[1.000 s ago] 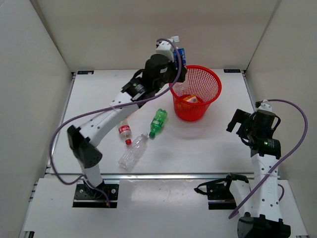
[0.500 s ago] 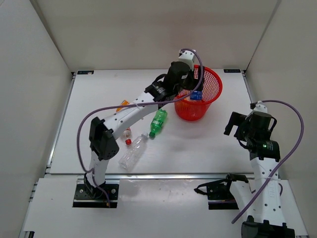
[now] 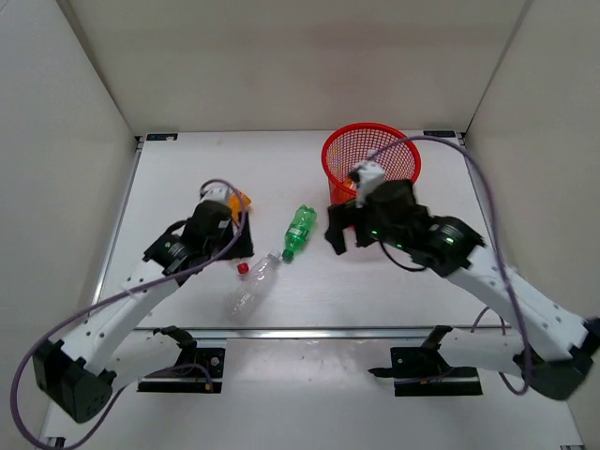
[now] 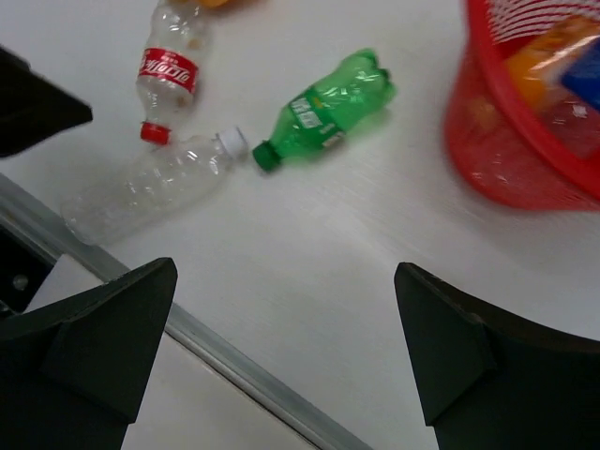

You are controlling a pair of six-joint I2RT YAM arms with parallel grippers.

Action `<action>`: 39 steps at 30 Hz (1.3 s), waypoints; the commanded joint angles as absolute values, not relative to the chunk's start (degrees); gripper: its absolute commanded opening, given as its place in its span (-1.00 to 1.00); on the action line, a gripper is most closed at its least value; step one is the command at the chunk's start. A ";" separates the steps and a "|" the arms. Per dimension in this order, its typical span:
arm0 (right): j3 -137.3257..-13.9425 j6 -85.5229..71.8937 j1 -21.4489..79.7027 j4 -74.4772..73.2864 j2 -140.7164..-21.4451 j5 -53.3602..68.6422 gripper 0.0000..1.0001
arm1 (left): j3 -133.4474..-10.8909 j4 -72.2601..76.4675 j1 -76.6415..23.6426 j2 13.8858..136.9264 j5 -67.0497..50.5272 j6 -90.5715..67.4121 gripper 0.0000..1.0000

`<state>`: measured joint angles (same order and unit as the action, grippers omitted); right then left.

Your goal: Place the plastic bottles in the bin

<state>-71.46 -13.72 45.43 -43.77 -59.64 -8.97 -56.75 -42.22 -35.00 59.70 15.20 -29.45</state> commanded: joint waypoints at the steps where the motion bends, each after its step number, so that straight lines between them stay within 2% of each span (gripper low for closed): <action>1: -74.09 -18.35 47.64 -37.64 -71.77 -4.97 0.98 | -50.12 -52.72 -29.55 51.00 11.71 -34.54 0.98; 4: -76.63 -21.78 49.04 -34.19 -81.70 -5.78 0.98 | -48.17 -55.18 -25.41 39.93 9.23 -35.42 0.97; 9: -83.23 -31.18 50.10 -34.80 -97.70 -15.97 0.98 | -50.18 -61.87 -25.75 37.27 9.15 -35.07 0.98; 18: -85.61 -40.34 49.22 -25.76 -109.50 -27.76 0.99 | -49.57 -63.63 -26.98 35.77 7.30 -32.96 0.97; 21: -84.73 -40.78 48.52 -21.38 -111.96 -28.56 1.00 | -48.79 -63.55 -27.24 36.03 6.42 -31.91 0.98; 28: -86.32 -45.08 47.02 -21.62 -118.47 -29.88 0.98 | -47.64 -60.56 -27.33 36.92 2.11 -30.59 0.98; 32: -86.75 -43.43 47.20 -18.99 -120.14 -32.43 0.76 | -47.81 -60.47 -27.16 36.30 2.90 -30.41 0.97; 33: -86.66 -42.55 47.20 -18.72 -120.23 -33.04 0.59 | -48.07 -60.73 -27.25 36.39 2.81 -30.15 0.98; 35: -87.89 -41.05 47.11 -18.99 -119.97 -32.78 0.13 | -47.81 -60.47 -27.33 36.39 2.72 -30.24 0.97; 37: -88.24 -38.16 47.37 -18.55 -118.31 -31.65 -0.10 | -47.20 -59.51 -27.33 36.47 2.55 -30.23 0.98; 39: -88.94 -34.83 47.11 -18.11 -115.77 -30.25 -0.23 | -46.41 -58.72 -27.25 36.91 2.37 -30.50 0.98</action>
<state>-85.91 -38.89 47.16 -21.56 -120.55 -29.41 -47.75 -60.71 -27.20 36.75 3.49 -30.85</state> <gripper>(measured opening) 0.576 0.988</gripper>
